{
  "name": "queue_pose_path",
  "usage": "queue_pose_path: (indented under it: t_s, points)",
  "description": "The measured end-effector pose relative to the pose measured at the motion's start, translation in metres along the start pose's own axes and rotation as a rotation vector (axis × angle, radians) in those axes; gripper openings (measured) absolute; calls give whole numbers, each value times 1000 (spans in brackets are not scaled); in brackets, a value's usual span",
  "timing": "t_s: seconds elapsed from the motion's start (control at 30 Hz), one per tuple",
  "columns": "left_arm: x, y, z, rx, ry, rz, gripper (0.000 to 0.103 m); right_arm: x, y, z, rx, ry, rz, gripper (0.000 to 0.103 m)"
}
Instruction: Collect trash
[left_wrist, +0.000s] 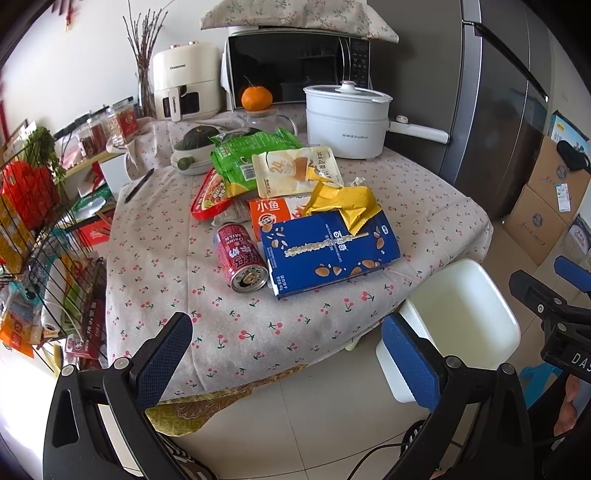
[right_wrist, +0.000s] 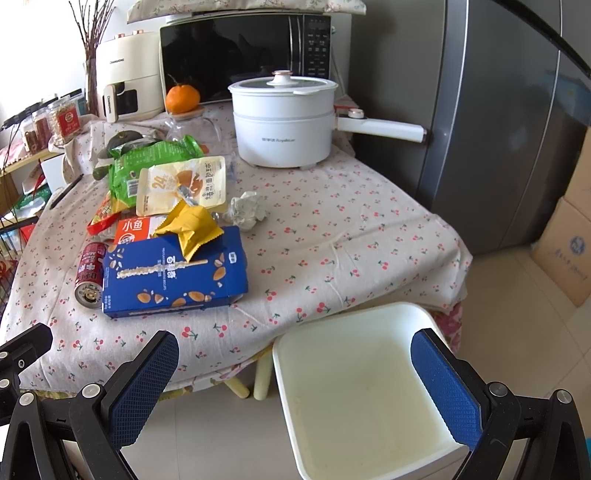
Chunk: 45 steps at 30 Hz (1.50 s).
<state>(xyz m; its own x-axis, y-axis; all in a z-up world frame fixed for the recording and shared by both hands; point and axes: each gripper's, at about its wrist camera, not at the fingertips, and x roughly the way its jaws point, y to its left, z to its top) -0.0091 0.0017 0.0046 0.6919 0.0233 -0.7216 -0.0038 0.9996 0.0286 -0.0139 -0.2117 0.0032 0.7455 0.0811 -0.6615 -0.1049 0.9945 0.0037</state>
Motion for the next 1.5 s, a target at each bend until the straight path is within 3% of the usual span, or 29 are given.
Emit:
queue_pose_path:
  t_s: [1.5]
  points:
    - [-9, 16, 3, -25, -23, 20, 103, 7, 4, 1, 12, 28, -11, 103]
